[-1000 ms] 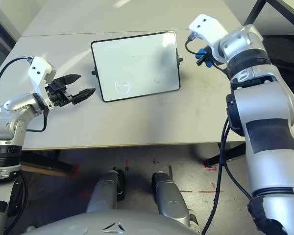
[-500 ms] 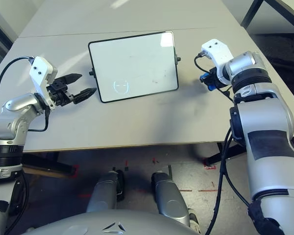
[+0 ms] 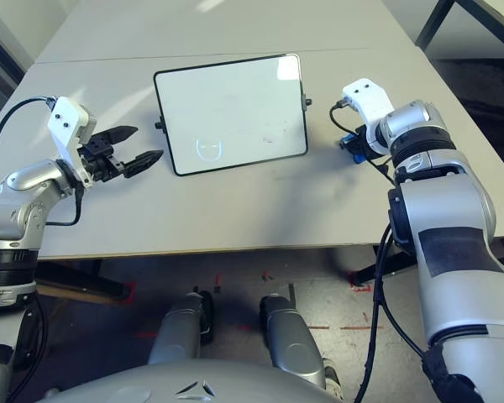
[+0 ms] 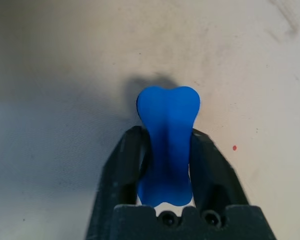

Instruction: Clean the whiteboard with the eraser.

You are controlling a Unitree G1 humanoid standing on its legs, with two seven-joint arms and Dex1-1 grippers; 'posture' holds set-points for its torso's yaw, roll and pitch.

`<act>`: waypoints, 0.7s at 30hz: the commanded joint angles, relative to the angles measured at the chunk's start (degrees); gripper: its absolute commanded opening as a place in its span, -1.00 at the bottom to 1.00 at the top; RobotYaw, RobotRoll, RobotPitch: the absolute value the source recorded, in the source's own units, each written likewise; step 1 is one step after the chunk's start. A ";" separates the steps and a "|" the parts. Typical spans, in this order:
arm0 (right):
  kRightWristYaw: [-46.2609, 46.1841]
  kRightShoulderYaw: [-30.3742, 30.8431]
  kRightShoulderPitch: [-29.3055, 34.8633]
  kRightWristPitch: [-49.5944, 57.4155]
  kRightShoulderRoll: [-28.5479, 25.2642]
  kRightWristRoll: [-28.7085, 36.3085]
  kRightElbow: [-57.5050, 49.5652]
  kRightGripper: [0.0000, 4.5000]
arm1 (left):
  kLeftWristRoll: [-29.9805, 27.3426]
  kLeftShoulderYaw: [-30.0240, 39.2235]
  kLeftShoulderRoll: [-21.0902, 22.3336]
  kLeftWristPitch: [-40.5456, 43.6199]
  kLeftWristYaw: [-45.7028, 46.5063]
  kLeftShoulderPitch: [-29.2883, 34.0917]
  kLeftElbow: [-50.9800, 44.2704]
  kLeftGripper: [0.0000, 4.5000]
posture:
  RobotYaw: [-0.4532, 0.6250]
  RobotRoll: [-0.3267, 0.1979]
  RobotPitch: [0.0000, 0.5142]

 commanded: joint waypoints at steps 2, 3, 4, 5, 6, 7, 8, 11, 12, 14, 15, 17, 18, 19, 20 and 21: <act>1.72 -2.72 -0.71 -0.18 -2.42 2.66 -1.51 0.51 | -0.74 3.53 0.27 0.36 2.52 -0.23 0.22 1.00 | -0.17 0.25 -0.47; 2.51 -4.03 -0.70 -0.90 -3.32 3.92 -2.93 0.67 | -0.91 4.99 0.09 0.41 4.07 -0.35 0.31 1.00 | -0.17 0.25 -0.47; 3.29 -4.97 -0.50 -1.37 -4.11 4.90 -4.16 0.84 | -1.02 6.17 0.02 0.48 5.34 -0.34 0.36 1.00 | -0.17 0.25 -0.47; 3.74 -5.56 -0.28 -1.61 -4.56 5.55 -5.02 0.97 | -1.05 6.89 -0.02 0.53 6.10 -0.33 0.44 1.00 | -0.17 0.25 -0.47; 4.13 -6.06 0.33 -2.01 -5.05 6.10 -6.03 0.99 | -0.97 7.71 -0.05 0.43 7.01 -0.24 0.67 1.00 | -0.18 0.25 -0.47; 4.76 -7.13 1.55 -3.32 -5.74 7.27 -7.77 0.99 | -0.88 8.91 -0.07 0.55 8.39 -0.08 0.85 1.00 | -0.18 0.25 -0.47; 5.19 -8.18 2.84 -4.61 -6.34 8.34 -9.48 0.99 | -0.81 10.07 -0.07 0.65 9.71 -0.01 1.19 1.00 | -0.18 0.25 -0.47; 3.00 -14.11 9.45 -14.14 -7.57 13.01 -16.27 0.99 | -0.07 13.88 0.28 0.67 14.72 -0.42 3.59 1.00 | -0.19 0.25 -0.46; 1.17 -16.21 11.78 -18.11 -7.65 14.32 -18.26 0.99 | 0.62 14.77 0.52 0.37 16.48 -0.68 4.81 1.00 | -0.19 0.25 -0.46; -0.88 -19.76 15.22 -23.55 -7.40 16.93 -20.61 0.99 | 2.10 15.42 1.19 -0.71 18.74 -1.58 7.64 1.00 | -0.19 0.25 -0.45; -1.34 -20.55 16.00 -24.82 -7.20 17.69 -21.05 0.99 | 2.48 15.34 1.42 -1.21 19.11 -2.05 8.72 1.00 | -0.19 0.25 -0.44; -2.36 -22.62 17.62 -27.37 -6.64 19.66 -21.70 0.99 | 3.26 15.53 1.75 -2.43 20.60 -3.79 11.74 1.00 | -0.21 0.25 -0.42; -3.44 -24.23 18.92 -28.56 -6.35 20.95 -21.77 0.99 | 3.78 15.83 1.79 -3.25 22.04 -5.19 14.18 1.00 | -0.22 0.25 -0.41; -4.51 -25.78 20.46 -29.94 -6.03 22.13 -21.94 0.99 | 4.29 15.98 1.82 -4.29 23.22 -6.55 16.91 1.00 | -0.23 0.25 -0.41; -5.22 -26.87 21.87 -31.19 -5.76 23.02 -22.27 0.99 | 4.75 15.99 1.82 -5.29 24.08 -7.55 19.17 1.00 | -0.23 0.25 -0.41; -5.78 -27.75 23.36 -32.33 -5.50 23.76 -22.55 0.99 | 5.22 15.82 1.84 -6.30 24.60 -8.39 21.27 1.00 | -0.24 0.25 -0.42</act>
